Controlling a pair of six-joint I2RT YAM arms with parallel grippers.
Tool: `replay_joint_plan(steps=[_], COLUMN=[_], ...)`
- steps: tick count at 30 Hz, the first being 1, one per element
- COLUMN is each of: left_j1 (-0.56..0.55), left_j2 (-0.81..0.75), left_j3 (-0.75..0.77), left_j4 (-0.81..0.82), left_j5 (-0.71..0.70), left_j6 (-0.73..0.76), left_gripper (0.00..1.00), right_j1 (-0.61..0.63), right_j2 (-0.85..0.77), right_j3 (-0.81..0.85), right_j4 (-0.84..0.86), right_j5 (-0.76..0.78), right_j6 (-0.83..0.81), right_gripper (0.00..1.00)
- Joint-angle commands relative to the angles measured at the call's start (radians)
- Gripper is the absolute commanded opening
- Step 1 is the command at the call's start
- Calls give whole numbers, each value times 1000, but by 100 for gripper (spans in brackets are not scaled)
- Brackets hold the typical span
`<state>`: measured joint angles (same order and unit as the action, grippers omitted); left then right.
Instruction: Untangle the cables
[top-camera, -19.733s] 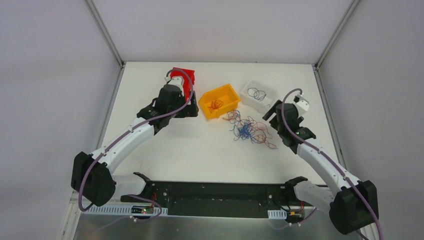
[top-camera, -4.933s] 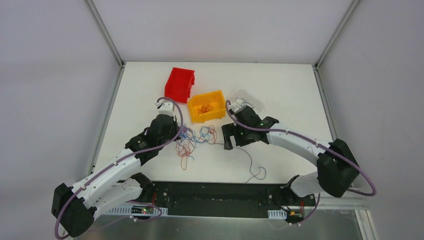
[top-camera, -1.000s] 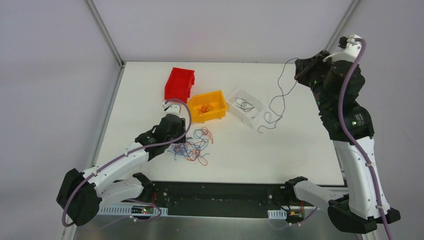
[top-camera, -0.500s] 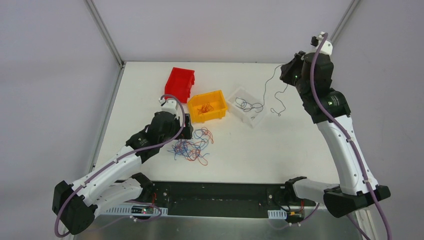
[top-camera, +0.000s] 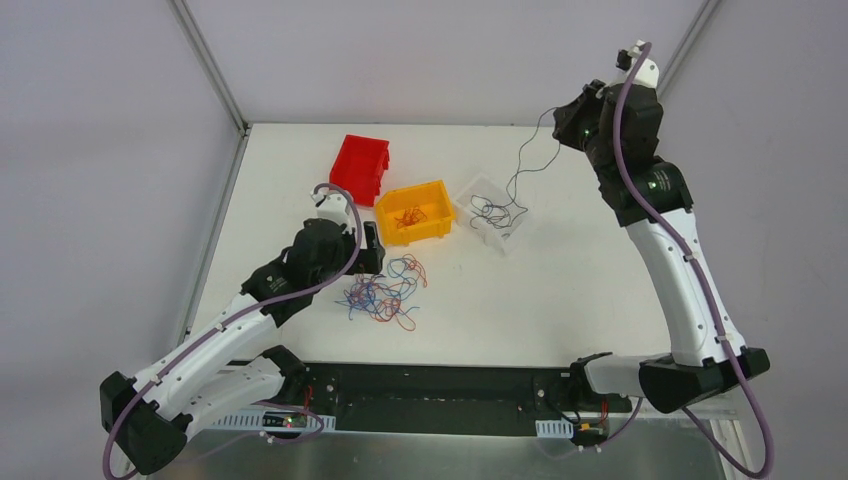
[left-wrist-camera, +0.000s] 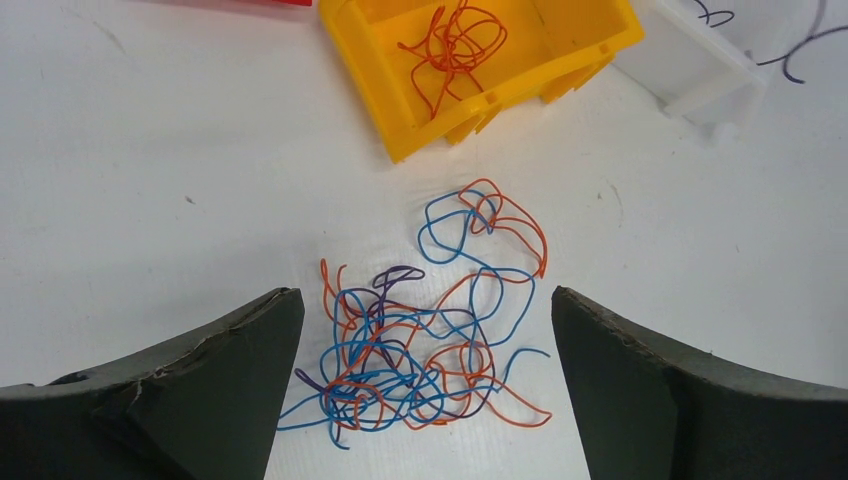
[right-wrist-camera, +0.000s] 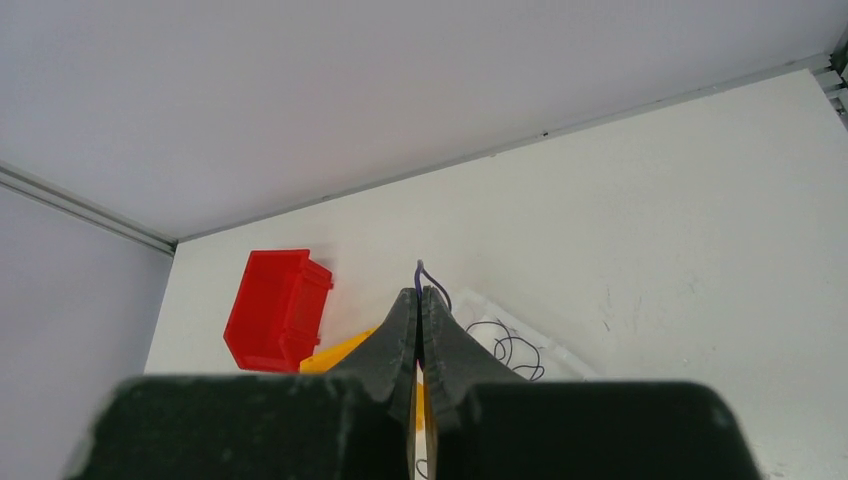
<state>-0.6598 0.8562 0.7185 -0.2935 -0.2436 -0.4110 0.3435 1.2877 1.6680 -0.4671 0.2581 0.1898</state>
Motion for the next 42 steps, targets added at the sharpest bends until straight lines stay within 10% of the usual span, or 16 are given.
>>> replay_joint_plan(steps=[1,42], left_j1=[4,4], left_j2=[-7,-9], left_j3=[56,84], left_j4=[-12,-48], left_j5=[1,-19], left_j6=[6,35], left_gripper=[99,99], right_j1=[-9,-22], right_j2=[38,130], right_j3=[56,-236], right_j4=[56,256], right_j5=[-34,-89], right_j6=[-19,37], right_gripper=[0,0])
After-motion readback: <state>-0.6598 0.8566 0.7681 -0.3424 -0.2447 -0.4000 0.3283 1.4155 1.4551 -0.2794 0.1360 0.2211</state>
